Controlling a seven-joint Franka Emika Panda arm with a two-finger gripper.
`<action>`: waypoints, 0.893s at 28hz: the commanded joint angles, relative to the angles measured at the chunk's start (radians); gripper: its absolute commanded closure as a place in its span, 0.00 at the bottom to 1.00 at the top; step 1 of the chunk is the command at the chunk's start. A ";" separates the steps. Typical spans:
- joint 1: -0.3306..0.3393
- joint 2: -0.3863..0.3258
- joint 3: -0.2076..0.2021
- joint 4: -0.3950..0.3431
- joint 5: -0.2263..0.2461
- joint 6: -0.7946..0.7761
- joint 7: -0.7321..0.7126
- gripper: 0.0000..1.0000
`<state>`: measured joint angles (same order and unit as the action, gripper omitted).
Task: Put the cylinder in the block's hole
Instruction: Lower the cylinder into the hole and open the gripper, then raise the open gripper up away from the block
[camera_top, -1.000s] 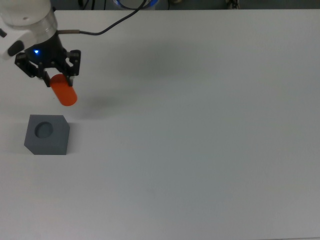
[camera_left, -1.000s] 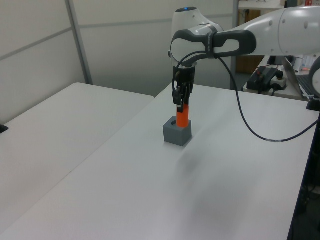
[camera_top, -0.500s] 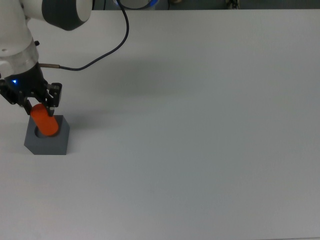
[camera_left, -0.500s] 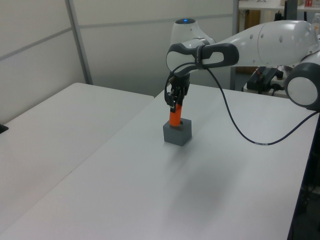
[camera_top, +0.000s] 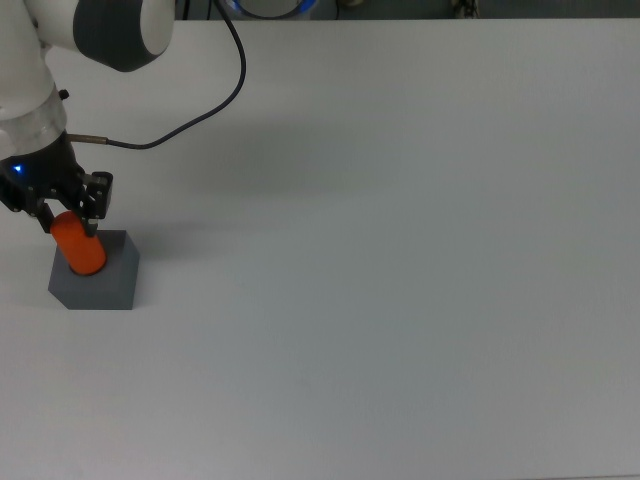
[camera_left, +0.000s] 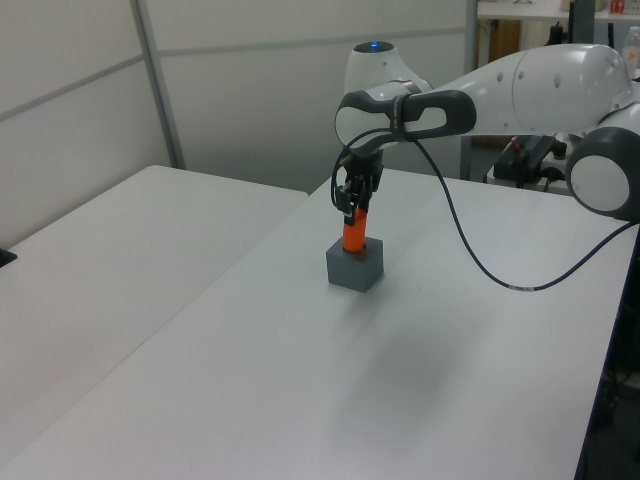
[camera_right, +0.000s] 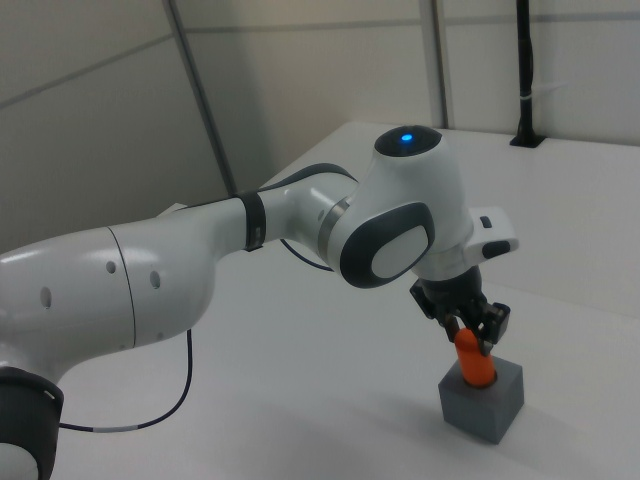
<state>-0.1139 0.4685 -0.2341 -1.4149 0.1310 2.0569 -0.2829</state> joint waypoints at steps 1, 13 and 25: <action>-0.003 0.018 -0.007 0.025 0.012 0.009 -0.008 0.86; -0.009 0.015 -0.004 0.022 -0.048 0.006 -0.010 0.00; -0.004 -0.051 0.007 0.022 -0.045 -0.040 -0.007 0.00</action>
<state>-0.1231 0.4666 -0.2340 -1.3962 0.0996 2.0568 -0.2851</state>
